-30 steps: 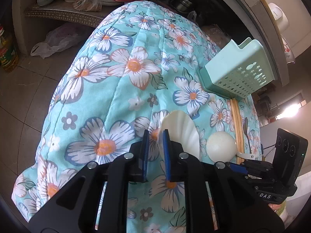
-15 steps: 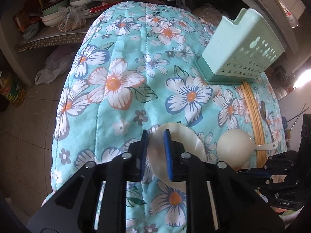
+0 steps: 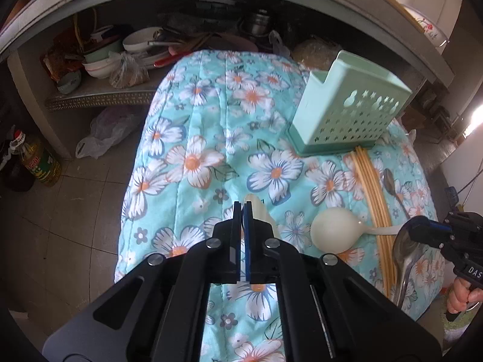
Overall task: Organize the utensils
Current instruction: 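Lift both spoons and lower them into the mint-green holder with both tools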
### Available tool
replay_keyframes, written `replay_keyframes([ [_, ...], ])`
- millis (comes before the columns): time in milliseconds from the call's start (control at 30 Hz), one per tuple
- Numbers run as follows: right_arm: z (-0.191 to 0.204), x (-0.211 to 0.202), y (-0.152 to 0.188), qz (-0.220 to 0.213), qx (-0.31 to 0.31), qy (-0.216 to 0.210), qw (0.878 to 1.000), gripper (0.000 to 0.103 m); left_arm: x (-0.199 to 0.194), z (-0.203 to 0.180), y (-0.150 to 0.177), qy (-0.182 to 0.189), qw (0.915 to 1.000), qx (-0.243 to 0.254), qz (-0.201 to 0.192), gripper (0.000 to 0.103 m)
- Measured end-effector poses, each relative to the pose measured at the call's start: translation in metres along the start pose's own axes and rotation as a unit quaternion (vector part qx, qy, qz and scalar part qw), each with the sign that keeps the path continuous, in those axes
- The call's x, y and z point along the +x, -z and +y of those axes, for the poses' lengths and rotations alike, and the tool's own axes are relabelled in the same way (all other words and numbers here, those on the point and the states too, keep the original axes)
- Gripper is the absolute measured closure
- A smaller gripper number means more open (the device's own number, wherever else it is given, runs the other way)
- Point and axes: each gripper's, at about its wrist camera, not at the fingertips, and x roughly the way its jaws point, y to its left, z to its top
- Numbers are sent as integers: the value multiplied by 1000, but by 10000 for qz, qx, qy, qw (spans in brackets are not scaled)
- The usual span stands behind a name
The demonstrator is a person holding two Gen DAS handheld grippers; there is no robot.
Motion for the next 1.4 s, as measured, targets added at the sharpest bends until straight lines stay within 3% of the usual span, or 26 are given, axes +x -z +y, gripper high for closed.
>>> replay_keyframes([
  [133, -4, -43, -20, -615, -150, 291, 9976, 99, -44, -5, -22, -97, 9981, 7, -612, 102],
  [267, -8, -83, -47, -1249, -284, 712, 9892, 99, -84, -15, -55, -144, 9905, -48, -1365, 102],
  [500, -26, -137, -104, -2280, -257, 1226, 9656, 99, -120, -50, -118, -495, 9617, -15, -2696, 102],
  [667, -41, -153, -139, -2751, -301, 1724, 9453, 99, -108, -77, -154, -666, 9464, 132, -3157, 102],
  [800, -56, -159, -163, -3044, -266, 2102, 9287, 99, -84, -94, -176, -812, 9400, 305, -3300, 102],
  [1000, -87, -136, -201, -3076, -253, 2471, 9185, 99, -41, -111, -186, -959, 9370, 590, -3307, 102],
  [1200, -108, -96, -209, -2912, -411, 2714, 9164, 99, -3, -118, -179, -1139, 9377, 787, -3187, 102],
  [1400, -116, -72, -199, -2777, -576, 2745, 9188, 99, 18, -112, -173, -1122, 9440, 829, -2989, 102],
])
